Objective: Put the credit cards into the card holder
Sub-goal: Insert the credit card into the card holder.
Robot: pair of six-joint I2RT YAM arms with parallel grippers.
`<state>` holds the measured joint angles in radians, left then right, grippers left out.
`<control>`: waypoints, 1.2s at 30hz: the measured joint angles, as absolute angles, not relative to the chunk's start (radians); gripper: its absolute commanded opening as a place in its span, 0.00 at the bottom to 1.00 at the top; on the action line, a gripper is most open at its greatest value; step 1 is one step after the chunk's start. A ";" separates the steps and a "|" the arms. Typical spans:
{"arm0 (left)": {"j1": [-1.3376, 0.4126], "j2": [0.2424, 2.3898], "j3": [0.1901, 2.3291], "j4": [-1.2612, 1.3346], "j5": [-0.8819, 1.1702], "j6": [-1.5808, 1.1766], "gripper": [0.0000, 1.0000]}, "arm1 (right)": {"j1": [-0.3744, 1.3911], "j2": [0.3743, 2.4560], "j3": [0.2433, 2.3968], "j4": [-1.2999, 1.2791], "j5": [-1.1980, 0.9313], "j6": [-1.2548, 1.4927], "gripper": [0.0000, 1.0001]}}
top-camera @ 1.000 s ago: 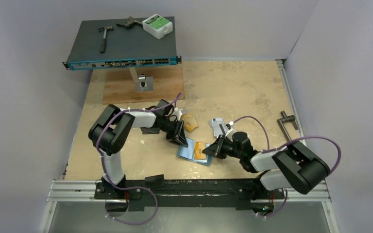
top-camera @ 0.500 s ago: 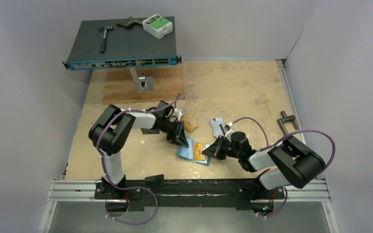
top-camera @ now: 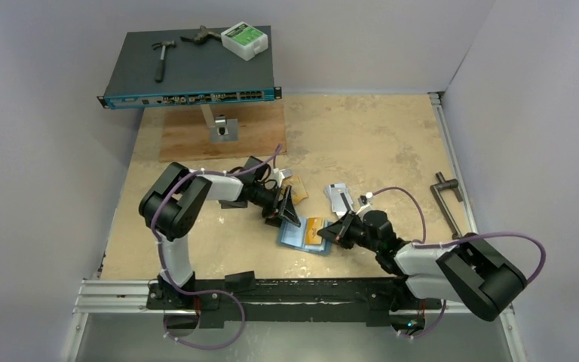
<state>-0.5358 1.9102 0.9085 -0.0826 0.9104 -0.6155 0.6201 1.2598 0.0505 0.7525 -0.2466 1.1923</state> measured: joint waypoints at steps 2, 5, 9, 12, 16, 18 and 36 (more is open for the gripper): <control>-0.531 1.885 0.916 -0.110 0.945 -0.595 0.83 | 0.623 1.222 0.051 0.712 -0.225 1.192 0.00; -0.515 1.845 0.930 -0.173 0.958 -0.534 0.82 | 0.624 1.218 0.051 0.690 -0.217 1.190 0.00; -0.469 1.834 0.933 -0.257 0.960 -0.455 0.64 | 0.632 1.225 0.051 0.686 -0.215 1.190 0.00; -0.447 1.834 0.928 -0.299 0.946 -0.421 0.48 | 0.642 1.219 0.051 0.680 -0.204 1.190 0.00; -0.455 1.834 0.910 -0.312 0.928 -0.403 0.37 | 0.654 1.191 0.052 0.657 -0.191 1.190 0.00; -0.469 1.834 0.894 -0.304 0.923 -0.404 0.35 | 0.656 1.162 0.052 0.638 -0.187 1.188 0.00; -0.519 1.870 0.868 -0.253 0.931 -0.443 0.31 | 0.656 1.001 0.064 0.482 -0.145 1.163 0.00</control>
<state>-0.5190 1.8698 0.8677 -0.2527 0.9310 -0.4427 0.6563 1.0008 0.0639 0.4824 -0.1452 1.1629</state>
